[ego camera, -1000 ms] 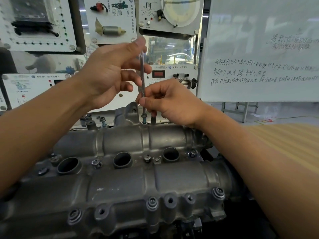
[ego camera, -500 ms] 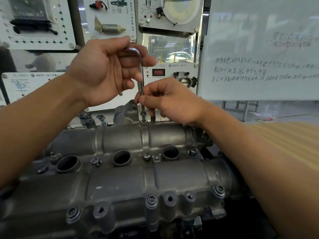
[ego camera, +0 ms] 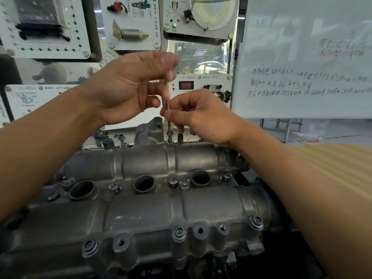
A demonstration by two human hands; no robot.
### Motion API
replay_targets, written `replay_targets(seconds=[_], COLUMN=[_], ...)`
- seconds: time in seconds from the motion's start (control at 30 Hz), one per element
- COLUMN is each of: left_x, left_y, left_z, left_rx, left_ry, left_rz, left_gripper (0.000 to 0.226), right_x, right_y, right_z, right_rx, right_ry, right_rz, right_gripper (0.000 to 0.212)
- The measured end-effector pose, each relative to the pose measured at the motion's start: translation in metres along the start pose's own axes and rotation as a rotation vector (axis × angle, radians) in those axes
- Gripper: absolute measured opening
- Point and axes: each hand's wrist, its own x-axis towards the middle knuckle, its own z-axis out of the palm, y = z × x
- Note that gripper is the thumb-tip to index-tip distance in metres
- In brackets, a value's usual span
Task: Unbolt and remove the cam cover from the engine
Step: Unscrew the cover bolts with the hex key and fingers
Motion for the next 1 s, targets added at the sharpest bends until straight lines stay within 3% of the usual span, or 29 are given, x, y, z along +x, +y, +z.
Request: replay_targets(seconds=[0.1, 0.2, 0.37, 0.5, 0.67, 0.8, 1.0], left_x=[0.005, 0.004, -0.001, -0.002, 0.000, 0.002, 0.001], left_y=[-0.002, 0.000, 0.003, 0.000, -0.011, -0.016, -0.018], left_z=[0.010, 0.011, 0.006, 0.003, 0.005, 0.005, 0.000], left_rx=[0.131, 0.157, 0.395, 0.743, 0.956, 0.998, 0.953], left_ry=[0.157, 0.192, 0.081, 0.076, -0.198, -0.216, -0.169], left_rz=[0.039, 0.015, -0.003, -0.069, -0.295, -0.279, -0.195], left_gripper=[0.019, 0.028, 0.021, 0.040, 0.049, 0.032, 0.016], right_x=[0.001, 0.001, 0.003, 0.003, 0.009, 0.013, 0.004], right_y=[0.000, 0.000, 0.003, 0.002, 0.006, 0.012, 0.016], right_z=[0.001, 0.001, 0.001, 0.002, 0.000, -0.010, -0.022], right_rx=[-0.010, -0.014, -0.026, -0.033, -0.024, -0.062, -0.211], right_ry=[-0.003, 0.021, 0.080, 0.135, 0.331, 0.470, 0.387], right_rz=[-0.026, -0.051, -0.043, -0.025, 0.058, 0.169, 0.253], right_gripper=[0.023, 0.035, 0.037, 0.033, 0.030, 0.022, 0.023])
